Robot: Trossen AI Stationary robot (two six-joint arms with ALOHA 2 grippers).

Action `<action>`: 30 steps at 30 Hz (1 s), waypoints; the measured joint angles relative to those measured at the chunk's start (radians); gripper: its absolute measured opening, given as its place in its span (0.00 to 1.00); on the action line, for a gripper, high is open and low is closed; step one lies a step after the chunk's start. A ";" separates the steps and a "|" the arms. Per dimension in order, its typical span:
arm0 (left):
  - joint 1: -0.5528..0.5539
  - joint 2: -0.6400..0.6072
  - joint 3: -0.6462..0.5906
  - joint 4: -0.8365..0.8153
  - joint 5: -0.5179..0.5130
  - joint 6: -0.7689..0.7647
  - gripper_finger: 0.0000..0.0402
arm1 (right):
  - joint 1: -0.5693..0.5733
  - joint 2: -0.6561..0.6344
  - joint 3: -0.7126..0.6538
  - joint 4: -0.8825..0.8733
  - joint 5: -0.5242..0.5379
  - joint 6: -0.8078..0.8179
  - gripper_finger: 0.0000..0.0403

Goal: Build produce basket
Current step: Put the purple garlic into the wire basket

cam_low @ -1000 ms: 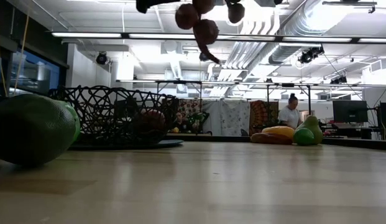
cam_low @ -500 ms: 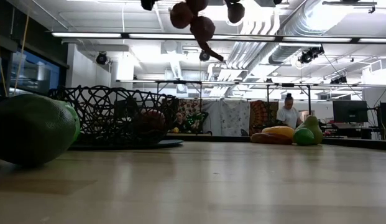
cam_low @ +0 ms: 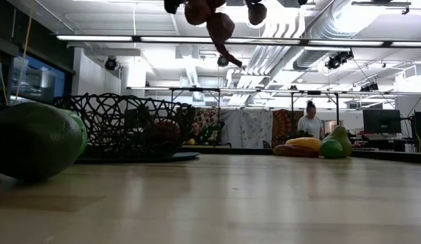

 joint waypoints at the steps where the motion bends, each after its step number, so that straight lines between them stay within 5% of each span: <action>1: 0.000 0.000 0.000 -0.010 0.000 0.001 0.82 | 0.000 0.000 0.000 0.000 0.000 -0.001 0.37; 19: 0.000 0.001 0.000 -0.028 -0.003 0.010 0.44 | 0.000 0.000 0.000 0.000 -0.032 -0.008 0.37; 30: 0.000 0.001 0.000 -0.028 -0.003 0.010 0.45 | 0.000 0.000 0.000 0.000 -0.035 -0.001 0.52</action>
